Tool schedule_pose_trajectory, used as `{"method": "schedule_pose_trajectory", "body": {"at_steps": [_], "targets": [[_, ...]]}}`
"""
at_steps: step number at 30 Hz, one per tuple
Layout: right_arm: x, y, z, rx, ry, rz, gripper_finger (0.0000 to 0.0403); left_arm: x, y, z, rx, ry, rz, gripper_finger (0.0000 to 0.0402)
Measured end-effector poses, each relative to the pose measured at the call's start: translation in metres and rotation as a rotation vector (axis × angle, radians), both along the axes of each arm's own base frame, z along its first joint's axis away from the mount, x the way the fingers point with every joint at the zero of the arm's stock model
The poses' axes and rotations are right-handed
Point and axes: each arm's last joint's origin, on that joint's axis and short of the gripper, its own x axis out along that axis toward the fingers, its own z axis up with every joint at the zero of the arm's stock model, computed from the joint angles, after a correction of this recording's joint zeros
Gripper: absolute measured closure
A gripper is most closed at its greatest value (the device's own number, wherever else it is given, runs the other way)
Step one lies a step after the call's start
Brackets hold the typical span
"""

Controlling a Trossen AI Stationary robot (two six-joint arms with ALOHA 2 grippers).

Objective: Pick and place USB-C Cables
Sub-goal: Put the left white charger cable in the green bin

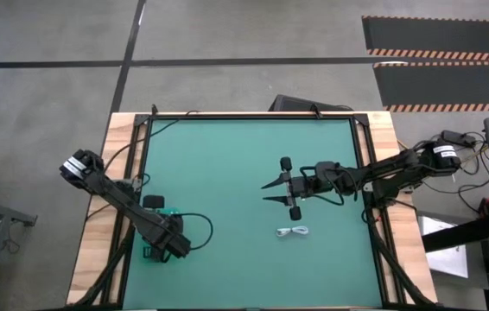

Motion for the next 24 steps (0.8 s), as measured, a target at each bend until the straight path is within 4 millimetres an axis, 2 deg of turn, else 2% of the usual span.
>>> {"method": "schedule_pose_trajectory", "body": {"at_steps": [6, 14, 24], "targets": [[0.0, 0.0, -0.0001, 0.0, 0.0, 0.0, 0.0271, -0.0002, 0.0002, -0.0064, 0.0, 0.0, 0.0, 0.0375], [-0.0001, 0.0, -0.0003, 0.0, 0.003, 0.0, 0.0271, -0.0005, 0.0005, -0.007, 0.005, -0.001, -0.002, 0.0344], [-0.0002, 0.0, -0.0017, -0.001, 0.017, 0.0, 0.0271, 0.0001, -0.0001, -0.0065, 0.017, -0.011, 0.05, 0.0339]]}}
